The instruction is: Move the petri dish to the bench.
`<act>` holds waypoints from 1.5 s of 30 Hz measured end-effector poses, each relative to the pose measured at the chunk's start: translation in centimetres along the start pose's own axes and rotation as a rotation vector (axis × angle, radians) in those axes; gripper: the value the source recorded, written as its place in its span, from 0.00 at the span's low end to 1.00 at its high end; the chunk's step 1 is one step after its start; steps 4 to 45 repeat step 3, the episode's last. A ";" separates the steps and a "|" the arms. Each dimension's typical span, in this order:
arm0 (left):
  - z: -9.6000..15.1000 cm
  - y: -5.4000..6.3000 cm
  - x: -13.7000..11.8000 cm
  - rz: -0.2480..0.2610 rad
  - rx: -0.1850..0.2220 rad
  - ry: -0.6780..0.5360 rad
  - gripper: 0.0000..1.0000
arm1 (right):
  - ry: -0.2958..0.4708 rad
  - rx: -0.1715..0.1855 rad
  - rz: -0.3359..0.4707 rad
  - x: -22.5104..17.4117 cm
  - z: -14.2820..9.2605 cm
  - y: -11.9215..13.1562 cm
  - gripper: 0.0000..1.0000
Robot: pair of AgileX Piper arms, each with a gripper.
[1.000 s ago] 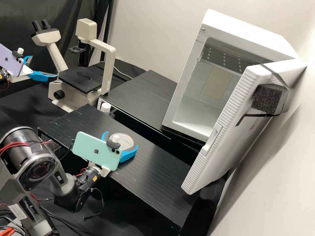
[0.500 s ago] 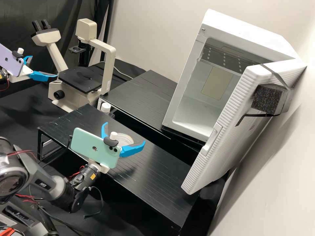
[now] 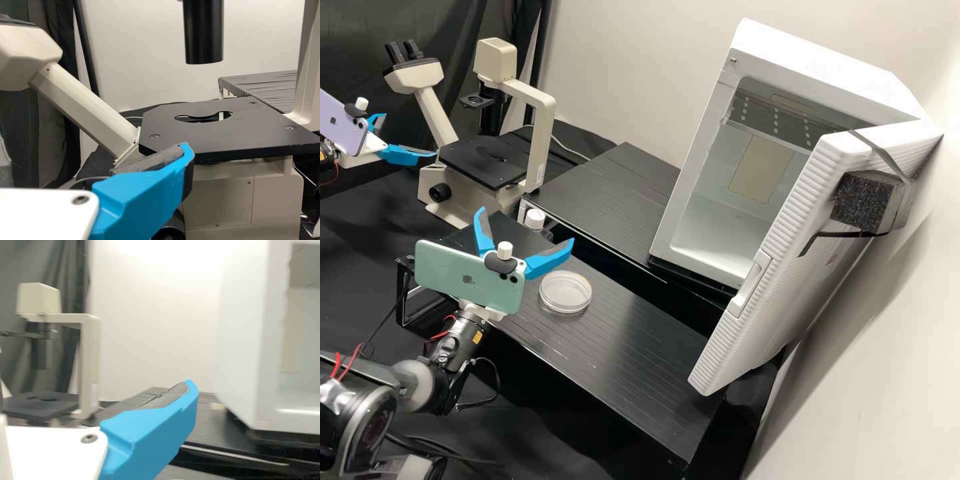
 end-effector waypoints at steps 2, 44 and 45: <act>0.0 0.0 0.0 0.000 0.000 0.000 1.00 | 0.013 0.026 -0.014 0.0 -0.3 -0.3 1.00; 0.0 0.0 0.0 0.000 0.000 0.000 1.00 | 0.020 0.040 -0.022 0.0 -0.5 -0.5 1.00; 0.0 0.0 0.0 0.000 0.000 0.000 1.00 | 0.020 0.040 -0.022 0.0 -0.5 -0.5 1.00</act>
